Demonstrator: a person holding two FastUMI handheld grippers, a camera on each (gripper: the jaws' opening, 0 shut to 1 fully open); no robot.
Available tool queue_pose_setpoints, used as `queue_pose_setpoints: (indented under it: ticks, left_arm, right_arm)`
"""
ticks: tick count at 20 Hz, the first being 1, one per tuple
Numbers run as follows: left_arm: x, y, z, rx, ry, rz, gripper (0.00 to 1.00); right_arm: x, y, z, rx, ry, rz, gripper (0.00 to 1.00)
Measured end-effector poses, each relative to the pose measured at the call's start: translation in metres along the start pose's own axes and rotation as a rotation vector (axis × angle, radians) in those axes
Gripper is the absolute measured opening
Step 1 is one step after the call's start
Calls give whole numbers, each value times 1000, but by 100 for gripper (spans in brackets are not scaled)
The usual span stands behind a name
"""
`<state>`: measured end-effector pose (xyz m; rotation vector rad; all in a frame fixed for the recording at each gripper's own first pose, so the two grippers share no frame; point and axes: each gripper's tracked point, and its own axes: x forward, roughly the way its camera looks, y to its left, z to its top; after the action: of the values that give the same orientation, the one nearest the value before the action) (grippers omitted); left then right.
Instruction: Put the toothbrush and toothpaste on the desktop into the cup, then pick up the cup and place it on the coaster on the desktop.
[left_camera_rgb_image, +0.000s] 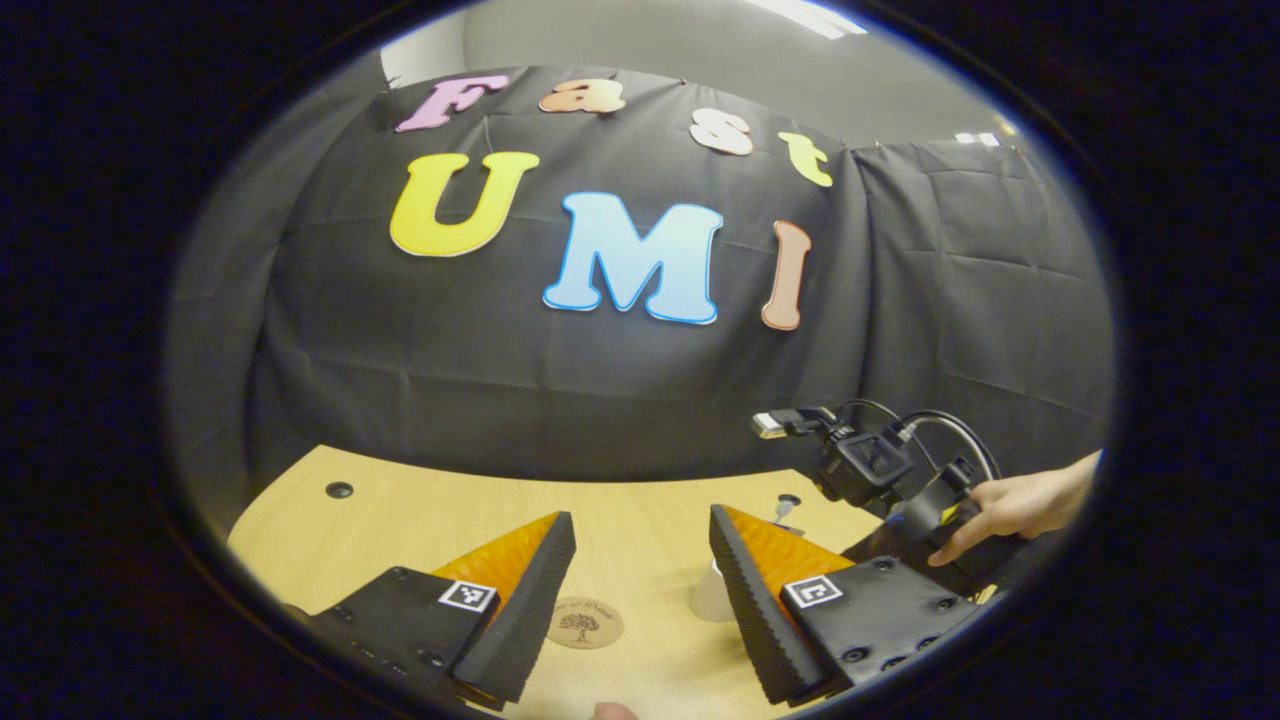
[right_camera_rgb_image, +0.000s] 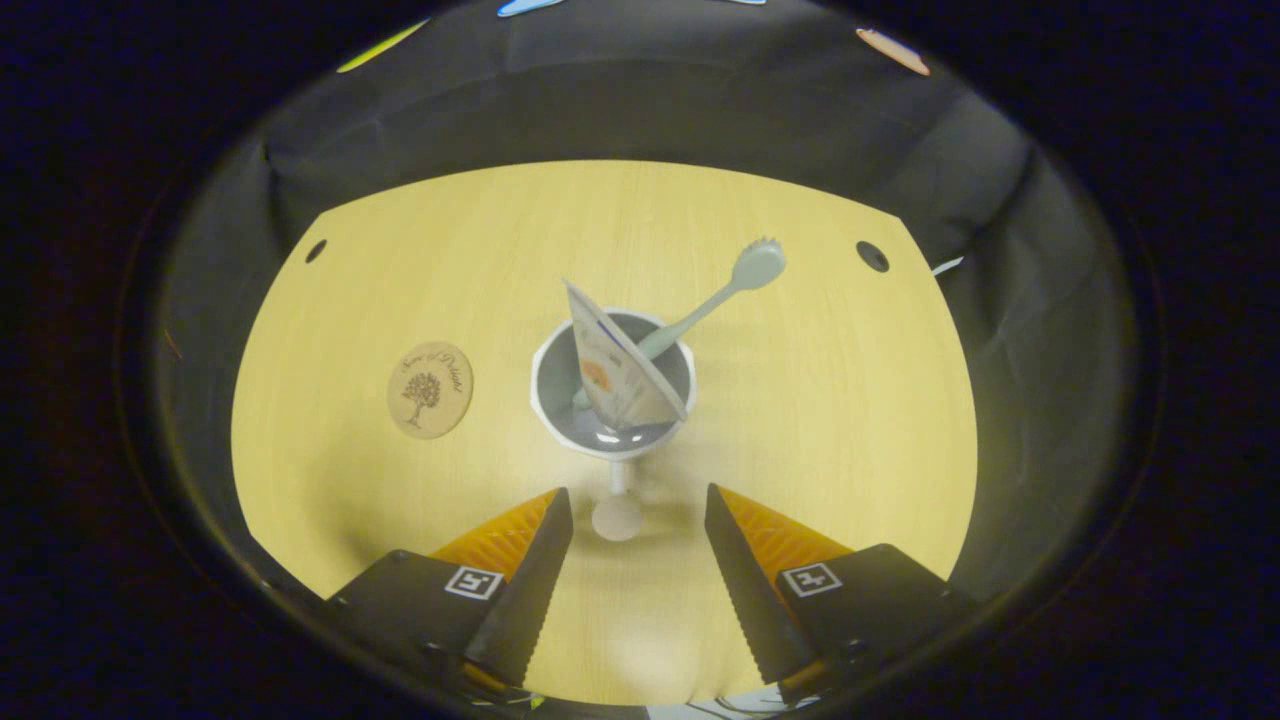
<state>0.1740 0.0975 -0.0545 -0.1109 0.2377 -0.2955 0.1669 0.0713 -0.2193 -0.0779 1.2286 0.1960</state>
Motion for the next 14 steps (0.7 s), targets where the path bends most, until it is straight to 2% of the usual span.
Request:
queue_pose_setpoints:
  ticks: [4, 8, 9, 10, 12, 13, 14]
  left_arm:
    - [4, 13, -6, -40, 28, -23, 89]
    - [4, 25, -11, -55, 48, -20, 89]
    - [4, 27, -12, -58, 50, -16, 89]
    - [3, 29, -12, -61, 52, -13, 89]
    - [3, 31, -13, -67, 54, -3, 89]
    - [2, 31, -13, -73, 54, 0, 89]
    - [2, 32, -15, -76, 57, 4, 89]
  right_arm:
    - [17, 7, 0, -22, 96, 10, 87]
    - [31, 15, 1, 12, 158, 46, 84]
    - [33, 14, 1, 14, 168, 49, 77]
    - [35, 13, 0, 13, 174, 48, 77]
    - [38, 13, -1, 25, 197, 61, 54]
    - [40, 12, 0, 28, 202, 65, 47]
    - [40, 13, 0, 25, 206, 69, 45]
